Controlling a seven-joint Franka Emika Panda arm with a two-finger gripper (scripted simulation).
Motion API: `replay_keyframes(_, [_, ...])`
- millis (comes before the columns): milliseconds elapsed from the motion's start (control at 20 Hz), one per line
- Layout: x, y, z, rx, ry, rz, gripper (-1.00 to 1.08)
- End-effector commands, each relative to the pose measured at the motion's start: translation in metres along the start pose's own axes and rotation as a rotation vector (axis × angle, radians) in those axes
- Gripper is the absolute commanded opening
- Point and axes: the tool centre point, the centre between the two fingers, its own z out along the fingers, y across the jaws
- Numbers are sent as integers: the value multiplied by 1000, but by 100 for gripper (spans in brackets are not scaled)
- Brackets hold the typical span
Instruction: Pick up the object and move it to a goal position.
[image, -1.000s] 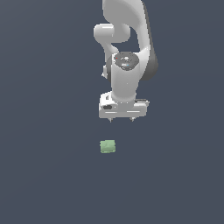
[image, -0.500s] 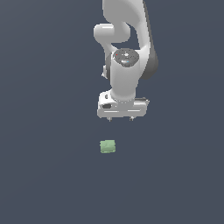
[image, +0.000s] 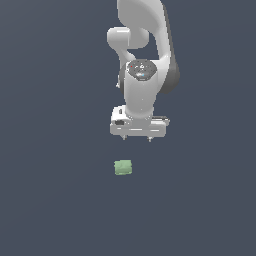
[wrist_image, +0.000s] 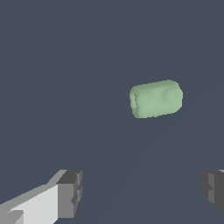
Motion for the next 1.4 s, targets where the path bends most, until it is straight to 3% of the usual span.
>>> replay_keyframes(0, [3, 2, 3, 1, -1, 50, 100])
replay_keyframes(1350, [43, 32, 48, -2, -12, 840, 100])
